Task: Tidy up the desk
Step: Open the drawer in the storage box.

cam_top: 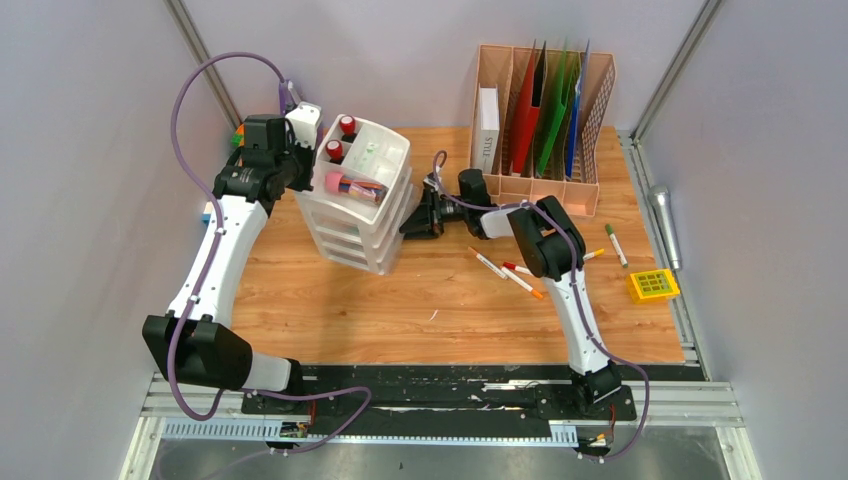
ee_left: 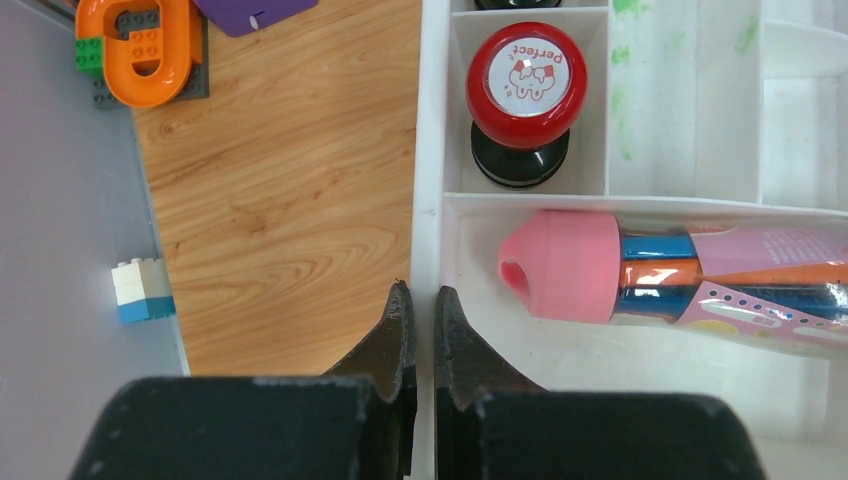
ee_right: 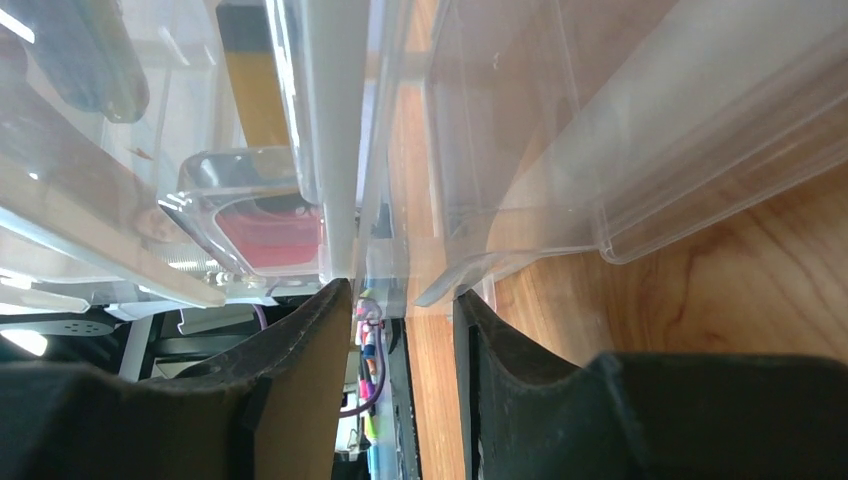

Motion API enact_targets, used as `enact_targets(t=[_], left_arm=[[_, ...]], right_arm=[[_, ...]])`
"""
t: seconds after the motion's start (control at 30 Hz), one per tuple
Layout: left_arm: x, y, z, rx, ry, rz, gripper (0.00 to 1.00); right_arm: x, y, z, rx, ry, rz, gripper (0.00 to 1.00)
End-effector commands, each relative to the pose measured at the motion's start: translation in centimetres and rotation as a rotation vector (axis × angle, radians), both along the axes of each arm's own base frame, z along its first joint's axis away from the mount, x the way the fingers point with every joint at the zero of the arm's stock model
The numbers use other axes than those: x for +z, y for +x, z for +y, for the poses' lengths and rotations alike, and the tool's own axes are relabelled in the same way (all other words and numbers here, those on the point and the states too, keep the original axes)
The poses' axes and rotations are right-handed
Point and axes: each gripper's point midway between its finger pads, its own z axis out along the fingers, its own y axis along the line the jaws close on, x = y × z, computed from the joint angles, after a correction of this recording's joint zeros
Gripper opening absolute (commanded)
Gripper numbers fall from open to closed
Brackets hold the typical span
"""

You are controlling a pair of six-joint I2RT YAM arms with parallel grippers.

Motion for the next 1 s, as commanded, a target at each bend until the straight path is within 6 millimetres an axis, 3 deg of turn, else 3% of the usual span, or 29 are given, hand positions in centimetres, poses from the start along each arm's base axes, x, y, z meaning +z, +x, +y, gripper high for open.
enact_targets(t=[0.0,0.8,0.97], left_arm=[[2.2,0.4,1.8,0.052,0.058,-0.08,0.0],[2.4,0.2,1.9,0.04,0.079,-0.081,0.0],[2.6,0.0,1.9,0.037,0.079,-0.086,0.0]], right_arm=[[2.3,-0.2,-0.5,0.02,0.038,-0.118,0.2],[4.8,-2.5,-3.2,0.023,-0.051,-0.3,0.24],[4.6,-3.4,-3.9,0.026,-0.087,-0.341,0.26]])
